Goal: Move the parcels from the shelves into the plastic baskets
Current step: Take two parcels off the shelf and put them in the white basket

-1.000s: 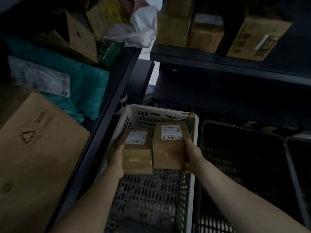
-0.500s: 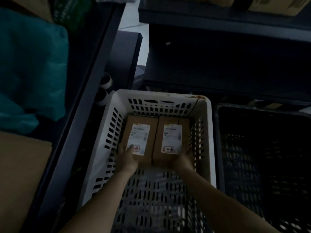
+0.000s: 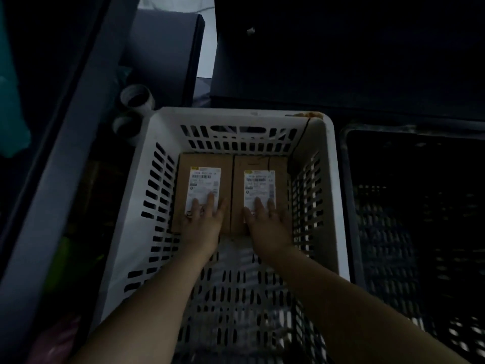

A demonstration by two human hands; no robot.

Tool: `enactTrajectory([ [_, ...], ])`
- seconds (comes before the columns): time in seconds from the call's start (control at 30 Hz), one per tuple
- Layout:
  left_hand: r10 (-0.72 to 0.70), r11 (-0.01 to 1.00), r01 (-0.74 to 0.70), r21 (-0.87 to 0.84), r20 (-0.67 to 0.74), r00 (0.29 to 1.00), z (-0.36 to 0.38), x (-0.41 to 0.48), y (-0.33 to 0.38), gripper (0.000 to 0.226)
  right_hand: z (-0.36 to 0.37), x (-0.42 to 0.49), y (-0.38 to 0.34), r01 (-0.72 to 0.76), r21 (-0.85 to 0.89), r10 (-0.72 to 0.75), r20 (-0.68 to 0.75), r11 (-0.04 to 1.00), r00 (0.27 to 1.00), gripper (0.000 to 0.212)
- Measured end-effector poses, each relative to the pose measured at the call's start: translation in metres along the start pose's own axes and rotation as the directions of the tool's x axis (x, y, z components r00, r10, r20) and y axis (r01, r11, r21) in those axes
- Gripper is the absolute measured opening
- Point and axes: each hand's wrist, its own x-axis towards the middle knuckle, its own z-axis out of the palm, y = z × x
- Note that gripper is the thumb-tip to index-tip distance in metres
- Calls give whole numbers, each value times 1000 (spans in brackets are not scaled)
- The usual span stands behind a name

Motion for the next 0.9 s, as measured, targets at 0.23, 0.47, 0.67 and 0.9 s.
enactTrajectory([
  [0.23,108,994,-111,5,-246,963,-62,-70,1,38,-67,-58,-15,142,-31,-144,-123,989,982,42],
  [0.47,29,997,-63,-46,-537,843,-147,-189,1,24,-154,-155,-31,312,-168,-354,-439,935,826,37],
  [0.67,-152,988,104,-110,-689,708,-176,-353,30,15,-190,-277,-47,555,-306,-597,-646,773,475,32],
  [0.9,-274,872,490,-6,-835,478,-178,-594,53,4,-218,-453,-112,722,-519,-783,-620,458,50,26],
])
